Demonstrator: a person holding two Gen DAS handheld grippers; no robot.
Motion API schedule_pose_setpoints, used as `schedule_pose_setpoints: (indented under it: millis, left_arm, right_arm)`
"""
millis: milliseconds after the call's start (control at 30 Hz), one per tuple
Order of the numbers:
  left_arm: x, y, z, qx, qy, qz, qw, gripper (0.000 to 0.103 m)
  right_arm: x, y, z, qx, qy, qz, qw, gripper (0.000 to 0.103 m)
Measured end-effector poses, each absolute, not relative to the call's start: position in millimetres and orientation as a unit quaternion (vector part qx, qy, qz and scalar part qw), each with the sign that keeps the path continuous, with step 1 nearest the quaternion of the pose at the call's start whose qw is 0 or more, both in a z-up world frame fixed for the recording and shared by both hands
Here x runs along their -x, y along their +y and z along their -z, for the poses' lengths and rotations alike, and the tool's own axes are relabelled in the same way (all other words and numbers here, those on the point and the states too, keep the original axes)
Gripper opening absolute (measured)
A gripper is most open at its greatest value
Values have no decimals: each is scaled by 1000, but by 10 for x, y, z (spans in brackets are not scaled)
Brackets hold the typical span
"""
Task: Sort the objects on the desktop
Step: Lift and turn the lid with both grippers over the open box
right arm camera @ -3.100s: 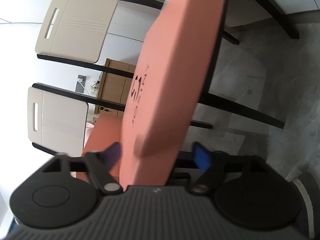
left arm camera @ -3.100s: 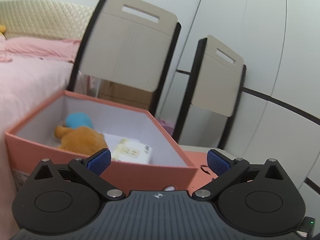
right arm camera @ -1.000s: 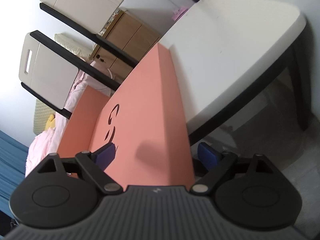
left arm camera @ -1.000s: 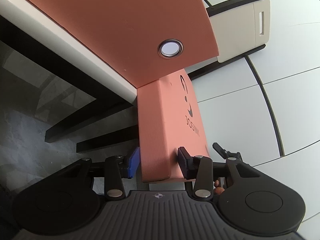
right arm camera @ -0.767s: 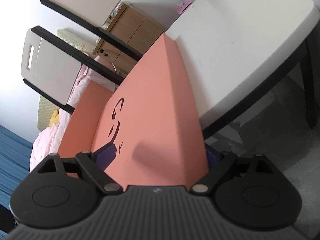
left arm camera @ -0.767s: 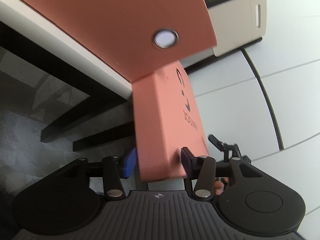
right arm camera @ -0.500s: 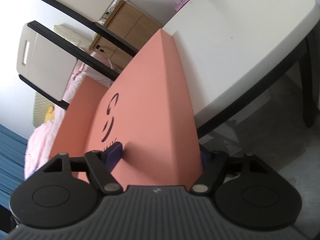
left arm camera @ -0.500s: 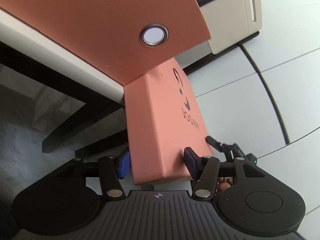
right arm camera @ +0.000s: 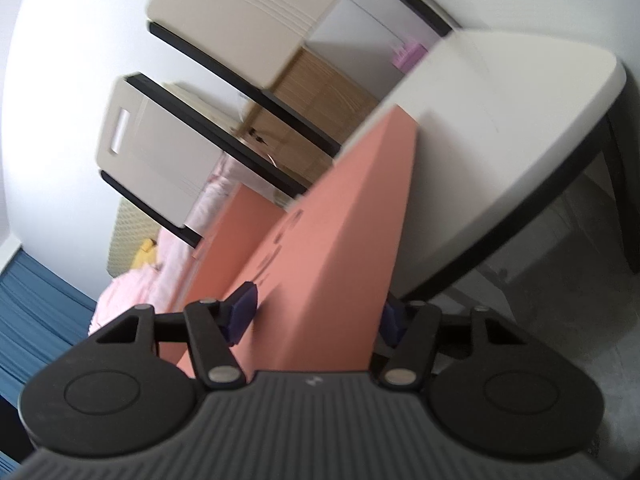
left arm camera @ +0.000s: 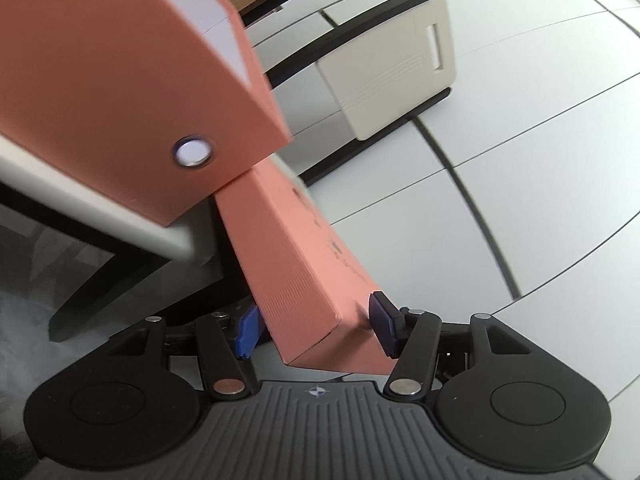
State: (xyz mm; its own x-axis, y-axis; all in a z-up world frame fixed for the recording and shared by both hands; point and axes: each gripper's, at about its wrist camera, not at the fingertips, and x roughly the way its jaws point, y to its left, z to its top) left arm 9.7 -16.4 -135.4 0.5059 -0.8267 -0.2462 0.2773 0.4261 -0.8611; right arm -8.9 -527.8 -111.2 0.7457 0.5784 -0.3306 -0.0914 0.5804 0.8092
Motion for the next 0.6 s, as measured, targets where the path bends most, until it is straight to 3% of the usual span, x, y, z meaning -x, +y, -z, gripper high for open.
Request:
schedule_pose_setpoints:
  millis: [600]
  left_arm:
    - [-201,-161,601,402,283,397,775,62]
  right_arm:
    - [318,-5264,198,-387,209,-202,875,61]
